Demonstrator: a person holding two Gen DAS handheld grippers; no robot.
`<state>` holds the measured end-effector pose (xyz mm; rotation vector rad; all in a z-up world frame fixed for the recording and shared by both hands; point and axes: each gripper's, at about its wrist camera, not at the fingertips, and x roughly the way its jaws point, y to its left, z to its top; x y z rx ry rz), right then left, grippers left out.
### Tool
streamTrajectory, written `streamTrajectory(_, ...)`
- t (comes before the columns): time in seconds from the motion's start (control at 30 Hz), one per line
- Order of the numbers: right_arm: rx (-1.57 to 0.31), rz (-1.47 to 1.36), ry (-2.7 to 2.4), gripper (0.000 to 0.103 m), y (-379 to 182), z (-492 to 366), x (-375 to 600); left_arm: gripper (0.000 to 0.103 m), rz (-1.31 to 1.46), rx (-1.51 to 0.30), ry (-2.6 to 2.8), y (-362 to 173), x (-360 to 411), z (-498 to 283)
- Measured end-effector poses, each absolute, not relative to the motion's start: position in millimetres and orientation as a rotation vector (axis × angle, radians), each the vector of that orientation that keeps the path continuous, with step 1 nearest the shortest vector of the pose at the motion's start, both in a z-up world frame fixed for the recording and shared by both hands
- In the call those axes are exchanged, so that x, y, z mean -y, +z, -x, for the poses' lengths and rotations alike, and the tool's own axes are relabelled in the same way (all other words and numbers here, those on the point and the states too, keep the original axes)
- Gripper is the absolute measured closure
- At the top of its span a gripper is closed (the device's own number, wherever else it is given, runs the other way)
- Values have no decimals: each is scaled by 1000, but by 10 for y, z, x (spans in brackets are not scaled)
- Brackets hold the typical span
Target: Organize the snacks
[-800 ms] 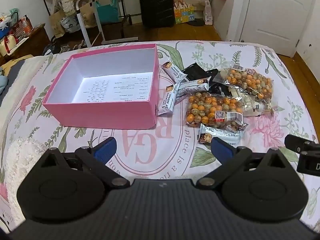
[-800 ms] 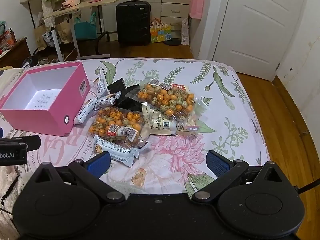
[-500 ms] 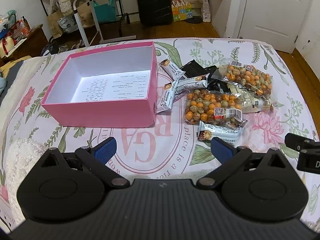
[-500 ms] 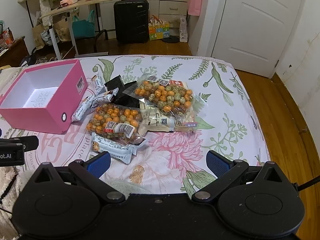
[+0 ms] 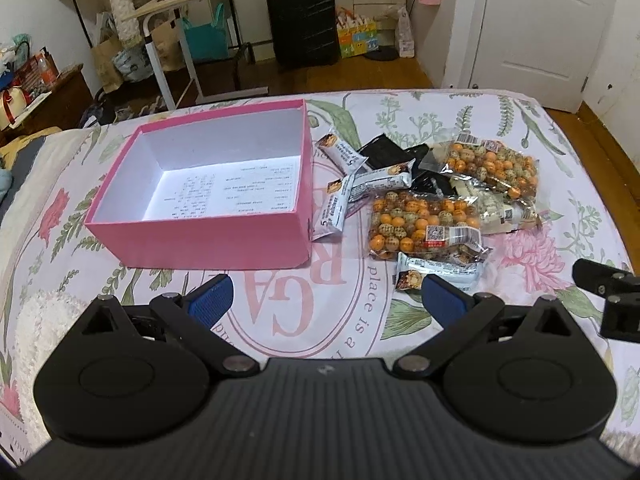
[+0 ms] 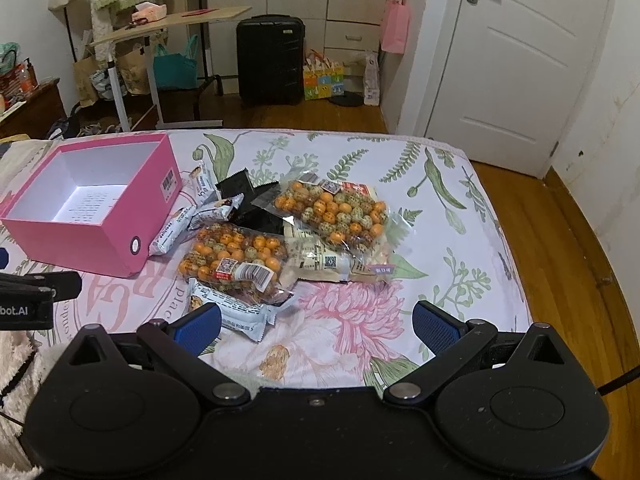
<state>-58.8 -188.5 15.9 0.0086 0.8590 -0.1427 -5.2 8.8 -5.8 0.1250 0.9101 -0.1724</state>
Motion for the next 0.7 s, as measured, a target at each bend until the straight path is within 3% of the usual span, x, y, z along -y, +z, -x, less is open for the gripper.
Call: streamTrajectory(0.7,-824,1,-103,0,115,583,1872,3,-61,-890,-201,-123,-134,24)
